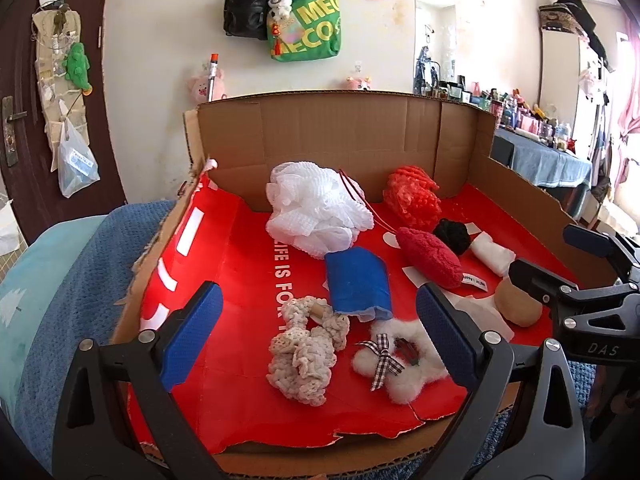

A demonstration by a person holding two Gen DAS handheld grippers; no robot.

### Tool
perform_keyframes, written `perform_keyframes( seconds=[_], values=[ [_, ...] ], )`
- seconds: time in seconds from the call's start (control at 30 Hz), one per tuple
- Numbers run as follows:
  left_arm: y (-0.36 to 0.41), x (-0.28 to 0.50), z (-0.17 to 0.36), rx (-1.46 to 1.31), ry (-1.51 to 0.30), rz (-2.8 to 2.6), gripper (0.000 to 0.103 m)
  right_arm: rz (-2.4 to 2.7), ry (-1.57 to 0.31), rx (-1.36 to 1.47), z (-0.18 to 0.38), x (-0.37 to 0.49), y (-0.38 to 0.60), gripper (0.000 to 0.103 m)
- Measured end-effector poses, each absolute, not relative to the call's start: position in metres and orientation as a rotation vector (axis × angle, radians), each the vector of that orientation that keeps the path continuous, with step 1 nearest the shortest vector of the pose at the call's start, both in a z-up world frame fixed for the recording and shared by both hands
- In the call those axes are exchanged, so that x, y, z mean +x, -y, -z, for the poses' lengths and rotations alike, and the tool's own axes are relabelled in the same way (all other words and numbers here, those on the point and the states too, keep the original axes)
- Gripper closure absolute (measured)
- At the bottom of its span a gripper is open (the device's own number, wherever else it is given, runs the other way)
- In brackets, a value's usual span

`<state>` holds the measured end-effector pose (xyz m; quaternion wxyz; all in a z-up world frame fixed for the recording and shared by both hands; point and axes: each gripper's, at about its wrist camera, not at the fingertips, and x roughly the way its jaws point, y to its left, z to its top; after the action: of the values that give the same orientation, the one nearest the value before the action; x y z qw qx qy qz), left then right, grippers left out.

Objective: Organize soft objects

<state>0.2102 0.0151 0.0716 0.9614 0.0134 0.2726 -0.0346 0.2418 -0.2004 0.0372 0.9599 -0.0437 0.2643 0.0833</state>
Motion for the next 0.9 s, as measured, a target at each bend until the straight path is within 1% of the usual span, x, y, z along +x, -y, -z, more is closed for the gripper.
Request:
perform_keyframes(
  seconds=[0.2,0.33,0.5,0.6,0.73,0.9],
  values=[
    [-0.020,0.186,-0.094,0.003,-0.537,0.075,0.005,-0.165,-0.507,-0.089,-0.059,0.217,0.202,0.000],
    [-0.021,0.153,-0.109,-0.014,-0.534,0.092,0.005,-0.184,-0.498,-0.074,-0.075,0.184,0.206,0.000],
    [-0.017,0.113,-0.111,-0.009,-0.572,0.094,0.004,-0.195,-0.526,-0.068,-0.081,0.143,0.210,0.000],
    [-0.013,0.096,-0.099,0.002,-0.619,0.091,0.000,-0.195,-0.577,-0.067,-0.071,0.131,0.208,0.000],
    [-0.010,0.091,-0.074,-0.015,-0.707,0.097,0.000,-0.169,-0.692,-0.090,-0.040,0.125,0.207,0.000],
    [-0.007,0.102,-0.046,-0.006,-0.799,0.059,0.000,-0.126,-0.812,-0.101,-0.008,0.134,0.208,0.000]
  ],
)
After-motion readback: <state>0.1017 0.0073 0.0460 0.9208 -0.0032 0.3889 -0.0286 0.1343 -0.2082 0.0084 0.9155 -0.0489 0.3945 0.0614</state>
